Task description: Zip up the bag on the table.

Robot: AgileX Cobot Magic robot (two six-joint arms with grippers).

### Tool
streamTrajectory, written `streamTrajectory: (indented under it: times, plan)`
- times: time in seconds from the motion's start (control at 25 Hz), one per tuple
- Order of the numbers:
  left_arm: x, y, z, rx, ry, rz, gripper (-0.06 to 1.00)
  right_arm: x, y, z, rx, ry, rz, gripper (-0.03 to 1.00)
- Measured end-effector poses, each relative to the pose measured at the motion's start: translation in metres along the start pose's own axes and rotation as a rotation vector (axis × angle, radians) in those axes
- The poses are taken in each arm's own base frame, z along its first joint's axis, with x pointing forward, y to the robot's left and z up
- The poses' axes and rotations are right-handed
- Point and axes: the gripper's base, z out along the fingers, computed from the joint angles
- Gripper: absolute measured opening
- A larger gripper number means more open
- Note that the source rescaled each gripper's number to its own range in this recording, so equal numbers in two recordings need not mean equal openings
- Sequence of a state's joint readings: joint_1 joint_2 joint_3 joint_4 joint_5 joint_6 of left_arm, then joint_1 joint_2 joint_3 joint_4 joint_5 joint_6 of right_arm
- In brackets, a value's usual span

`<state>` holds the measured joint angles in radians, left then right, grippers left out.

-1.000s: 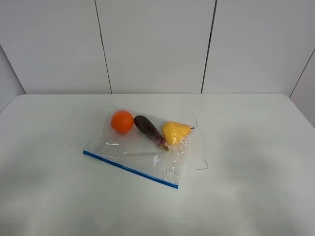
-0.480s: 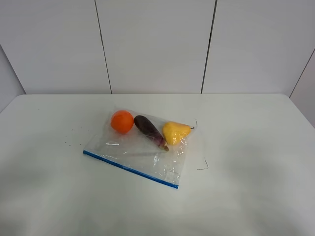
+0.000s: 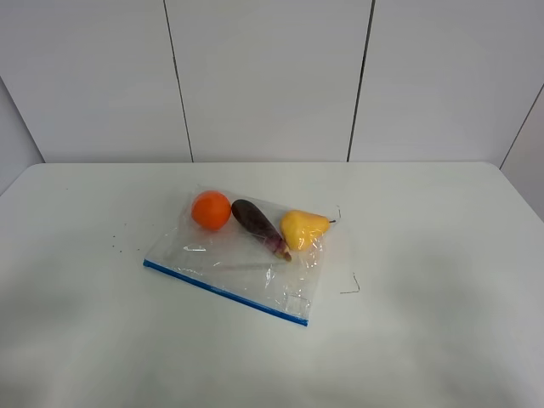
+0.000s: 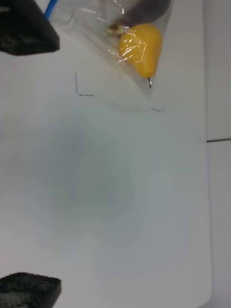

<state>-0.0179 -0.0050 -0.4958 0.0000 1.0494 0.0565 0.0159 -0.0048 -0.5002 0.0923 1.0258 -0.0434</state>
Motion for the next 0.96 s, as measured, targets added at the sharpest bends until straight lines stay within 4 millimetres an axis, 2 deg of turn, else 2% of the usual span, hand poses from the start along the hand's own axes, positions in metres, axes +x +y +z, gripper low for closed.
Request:
streamTrajectory:
  times: [0.96]
  plan:
    - [0.0000, 0.0000, 0.0000, 0.000, 0.000, 0.000, 0.92, 0.0004, 0.0000, 0.0004, 0.000, 0.002, 0.000, 1.00]
